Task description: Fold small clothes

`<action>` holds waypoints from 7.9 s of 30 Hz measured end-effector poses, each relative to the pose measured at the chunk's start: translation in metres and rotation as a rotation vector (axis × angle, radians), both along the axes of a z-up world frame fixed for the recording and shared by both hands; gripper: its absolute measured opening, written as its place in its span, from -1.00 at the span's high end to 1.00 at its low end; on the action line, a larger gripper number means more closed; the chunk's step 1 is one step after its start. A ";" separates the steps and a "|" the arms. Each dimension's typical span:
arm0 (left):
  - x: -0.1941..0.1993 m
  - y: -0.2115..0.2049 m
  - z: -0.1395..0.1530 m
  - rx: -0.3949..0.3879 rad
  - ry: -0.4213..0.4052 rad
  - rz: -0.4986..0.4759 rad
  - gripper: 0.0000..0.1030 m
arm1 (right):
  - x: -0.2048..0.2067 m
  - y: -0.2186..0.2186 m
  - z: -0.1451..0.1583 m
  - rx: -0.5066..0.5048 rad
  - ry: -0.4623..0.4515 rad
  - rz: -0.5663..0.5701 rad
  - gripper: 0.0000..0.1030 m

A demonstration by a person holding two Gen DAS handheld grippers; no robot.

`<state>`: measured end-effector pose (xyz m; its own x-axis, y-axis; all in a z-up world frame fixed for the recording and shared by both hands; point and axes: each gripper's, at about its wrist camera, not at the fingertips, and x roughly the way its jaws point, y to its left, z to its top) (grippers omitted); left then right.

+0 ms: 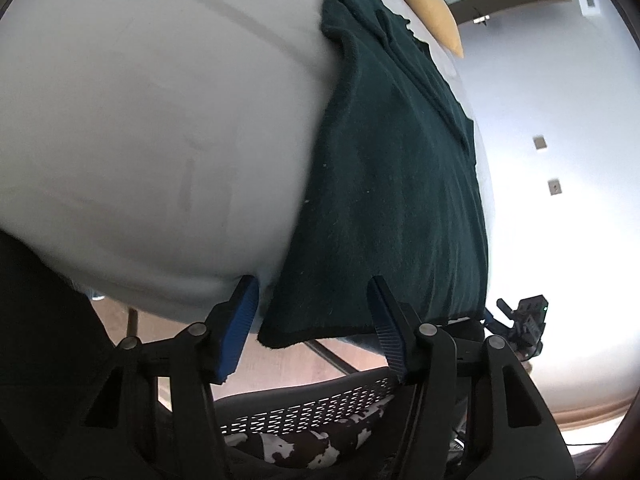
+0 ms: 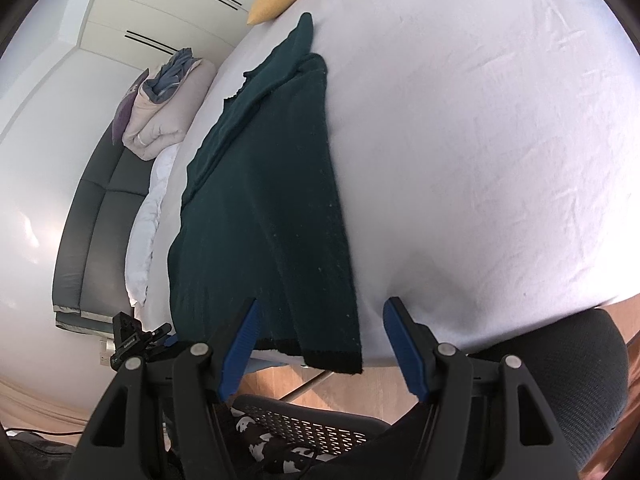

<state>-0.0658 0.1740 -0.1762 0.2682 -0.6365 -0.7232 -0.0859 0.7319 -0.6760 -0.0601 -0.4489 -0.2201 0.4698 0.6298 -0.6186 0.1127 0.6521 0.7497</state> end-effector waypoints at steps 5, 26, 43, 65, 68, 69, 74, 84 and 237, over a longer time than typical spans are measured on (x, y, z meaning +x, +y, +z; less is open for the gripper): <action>0.005 -0.007 -0.003 -0.031 0.005 -0.029 0.42 | -0.001 -0.005 -0.003 0.014 0.025 0.006 -0.30; -0.001 -0.014 -0.012 -0.135 -0.005 -0.017 0.84 | 0.012 -0.003 -0.011 0.014 0.121 0.050 -0.19; -0.013 0.003 -0.003 -0.240 -0.073 0.044 0.86 | 0.002 0.006 -0.005 0.043 0.064 0.039 0.81; -0.003 0.005 0.033 -0.273 -0.165 0.085 0.88 | 0.005 0.015 0.049 0.068 -0.120 -0.010 0.83; 0.002 0.006 0.043 -0.287 -0.187 0.091 0.88 | 0.008 0.016 0.057 0.079 -0.148 -0.024 0.83; 0.004 0.006 0.047 -0.291 -0.194 0.092 0.88 | 0.009 0.017 0.060 0.083 -0.158 -0.027 0.83; 0.018 0.006 0.066 -0.296 -0.235 0.087 0.88 | 0.021 0.021 0.074 0.120 -0.199 -0.036 0.83; 0.066 0.015 0.101 -0.291 -0.309 0.110 0.88 | 0.071 0.013 0.101 0.158 -0.257 -0.074 0.83; 0.460 -0.219 0.049 0.631 -0.450 -0.091 0.18 | 0.364 0.145 0.036 0.129 -0.200 0.071 -0.01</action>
